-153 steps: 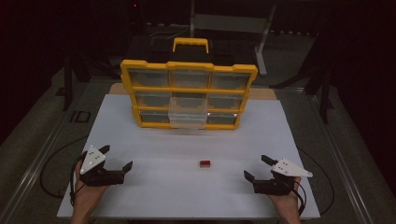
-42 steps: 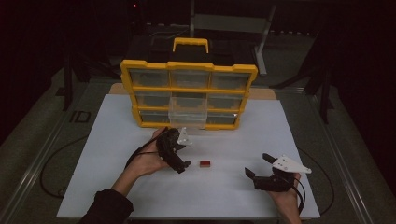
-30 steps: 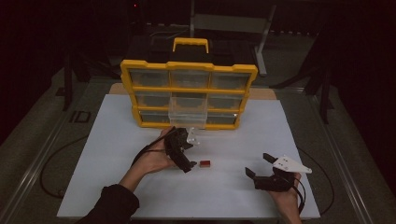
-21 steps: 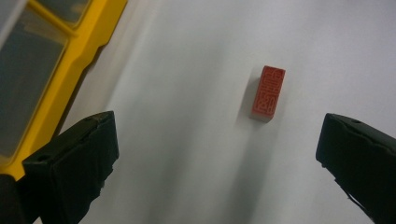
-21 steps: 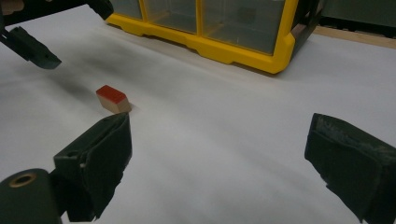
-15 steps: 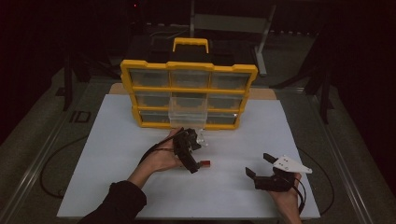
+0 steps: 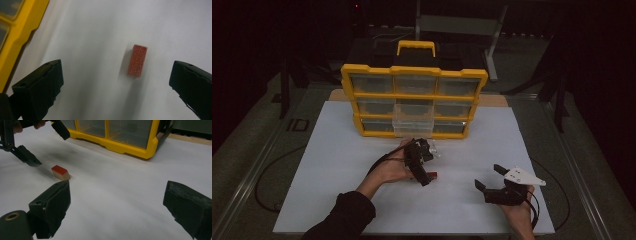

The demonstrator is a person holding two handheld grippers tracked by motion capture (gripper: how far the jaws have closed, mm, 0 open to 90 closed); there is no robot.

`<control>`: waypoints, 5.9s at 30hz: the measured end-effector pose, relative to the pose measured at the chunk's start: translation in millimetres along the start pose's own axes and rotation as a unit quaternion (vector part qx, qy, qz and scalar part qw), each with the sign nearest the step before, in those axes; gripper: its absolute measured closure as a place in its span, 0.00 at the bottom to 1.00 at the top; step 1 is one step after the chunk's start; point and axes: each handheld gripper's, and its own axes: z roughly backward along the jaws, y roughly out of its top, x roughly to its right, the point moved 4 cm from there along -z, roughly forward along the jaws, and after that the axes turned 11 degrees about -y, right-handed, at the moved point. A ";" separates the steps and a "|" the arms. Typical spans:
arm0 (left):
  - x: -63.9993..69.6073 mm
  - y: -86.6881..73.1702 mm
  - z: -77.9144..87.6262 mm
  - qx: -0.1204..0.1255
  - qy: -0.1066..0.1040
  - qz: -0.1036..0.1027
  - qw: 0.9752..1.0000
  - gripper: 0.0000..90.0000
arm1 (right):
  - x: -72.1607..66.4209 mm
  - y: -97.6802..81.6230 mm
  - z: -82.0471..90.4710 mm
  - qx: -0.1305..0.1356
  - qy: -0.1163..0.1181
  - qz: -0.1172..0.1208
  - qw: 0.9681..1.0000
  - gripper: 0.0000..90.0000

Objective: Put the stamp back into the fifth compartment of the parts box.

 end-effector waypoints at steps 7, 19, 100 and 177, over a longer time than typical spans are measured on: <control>0.5 3.1 -9.8 -0.020 -0.010 -0.002 1.000 0.00 | 0.2 0.0 0.1 0.000 0.000 0.000 1.000 0.08; 3.1 10.8 -23.9 -0.058 -0.013 -0.005 0.998 0.09 | -0.1 -0.4 -0.3 -0.001 0.001 -0.001 1.000 0.08; 6.7 16.1 15.9 -0.062 -0.050 -0.011 0.997 0.84 | -1.0 -0.8 -1.2 -0.001 0.007 -0.004 1.000 0.08; 0.2 30.8 103.2 -0.032 -0.029 -0.050 0.998 0.84 | -0.3 -0.9 -0.2 0.000 0.010 -0.009 1.000 0.08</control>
